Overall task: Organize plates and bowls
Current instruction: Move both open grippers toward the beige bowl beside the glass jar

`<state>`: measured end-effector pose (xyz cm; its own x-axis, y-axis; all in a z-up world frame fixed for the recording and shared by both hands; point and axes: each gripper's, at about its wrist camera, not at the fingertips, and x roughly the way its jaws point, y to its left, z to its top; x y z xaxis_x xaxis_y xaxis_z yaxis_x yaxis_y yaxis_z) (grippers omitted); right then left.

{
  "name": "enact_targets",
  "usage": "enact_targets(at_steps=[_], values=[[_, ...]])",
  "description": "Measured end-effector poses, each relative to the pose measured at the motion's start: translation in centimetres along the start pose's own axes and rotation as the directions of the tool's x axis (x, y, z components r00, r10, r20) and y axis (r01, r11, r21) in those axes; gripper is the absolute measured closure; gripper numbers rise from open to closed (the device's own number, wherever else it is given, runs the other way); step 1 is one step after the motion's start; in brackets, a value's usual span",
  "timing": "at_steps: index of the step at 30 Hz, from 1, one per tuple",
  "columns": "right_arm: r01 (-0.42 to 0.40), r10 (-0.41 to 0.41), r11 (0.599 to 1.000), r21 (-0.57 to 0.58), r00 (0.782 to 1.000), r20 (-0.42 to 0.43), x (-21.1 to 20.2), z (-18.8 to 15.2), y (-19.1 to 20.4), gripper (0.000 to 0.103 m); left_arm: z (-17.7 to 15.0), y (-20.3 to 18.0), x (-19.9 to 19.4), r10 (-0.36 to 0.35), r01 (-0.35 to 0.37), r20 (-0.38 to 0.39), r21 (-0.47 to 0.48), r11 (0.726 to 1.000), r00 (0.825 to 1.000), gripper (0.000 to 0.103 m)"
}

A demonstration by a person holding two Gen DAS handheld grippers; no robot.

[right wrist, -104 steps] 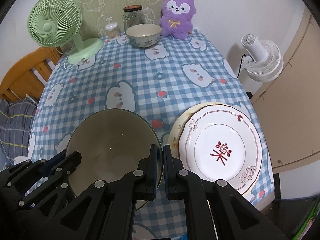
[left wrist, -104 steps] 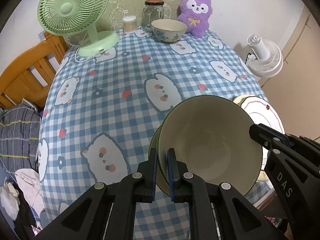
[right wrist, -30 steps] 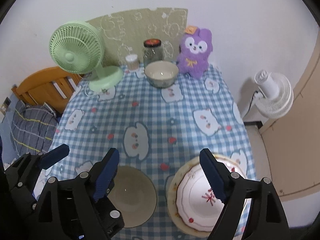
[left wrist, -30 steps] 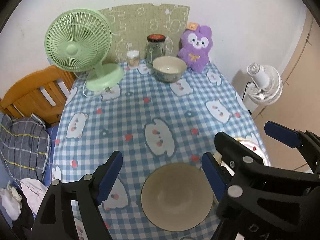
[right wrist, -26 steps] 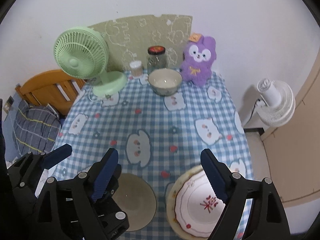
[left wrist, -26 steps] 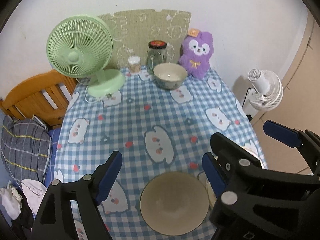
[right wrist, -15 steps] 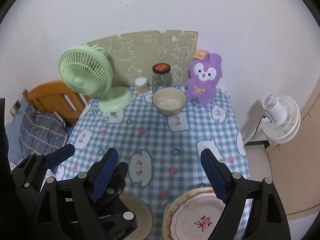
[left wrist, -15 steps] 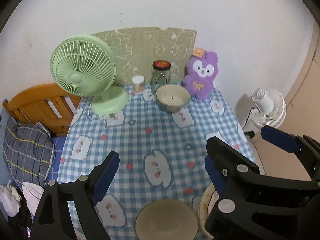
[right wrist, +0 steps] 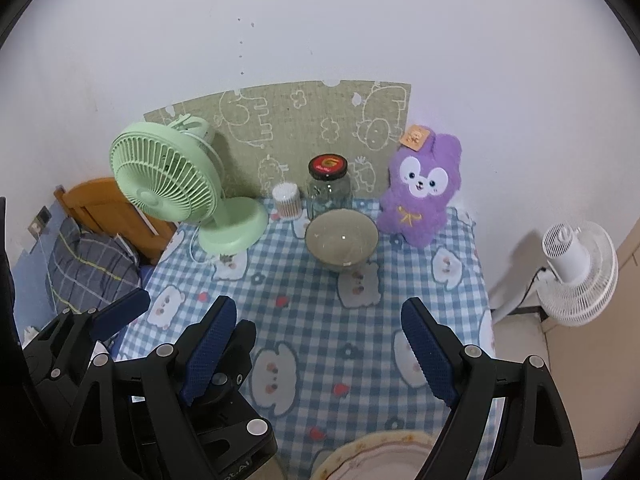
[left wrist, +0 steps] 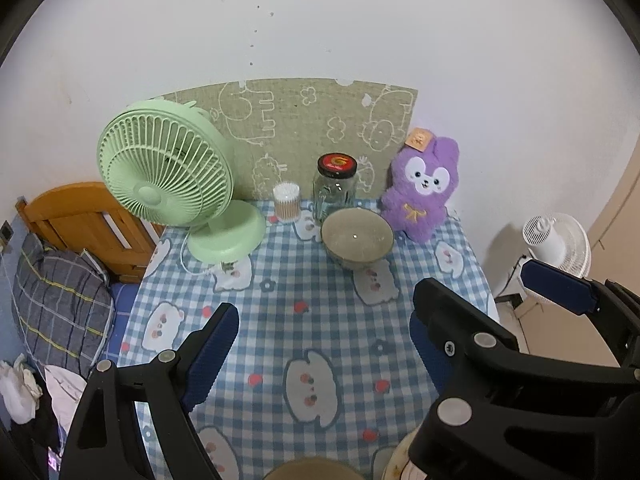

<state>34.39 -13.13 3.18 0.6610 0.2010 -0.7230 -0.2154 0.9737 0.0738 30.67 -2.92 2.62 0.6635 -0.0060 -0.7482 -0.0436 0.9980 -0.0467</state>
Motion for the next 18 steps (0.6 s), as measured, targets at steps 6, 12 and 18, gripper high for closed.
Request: enact_targets(at_steps=[6, 12, 18], values=[[-0.011, 0.011, 1.0, -0.006, 1.0, 0.001, 2.9, 2.5, -0.8, 0.016, 2.3, 0.0, 2.6, 0.012, -0.012, 0.003, -0.008, 1.0, 1.0, 0.014], [-0.019, 0.019, 1.0, -0.013, 1.0, -0.011, 5.9, 4.1, -1.2, 0.016, 3.9, 0.7, 5.6, 0.02, -0.02, -0.008, -0.017, 1.0, 1.0, 0.014], [-0.019, 0.019, 1.0, -0.005, 1.0, -0.024, 9.2, 5.4, -1.5, 0.016, 5.0, 1.4, 8.7, 0.028, -0.028, -0.022, -0.022, 0.999, 0.999, 0.014]])
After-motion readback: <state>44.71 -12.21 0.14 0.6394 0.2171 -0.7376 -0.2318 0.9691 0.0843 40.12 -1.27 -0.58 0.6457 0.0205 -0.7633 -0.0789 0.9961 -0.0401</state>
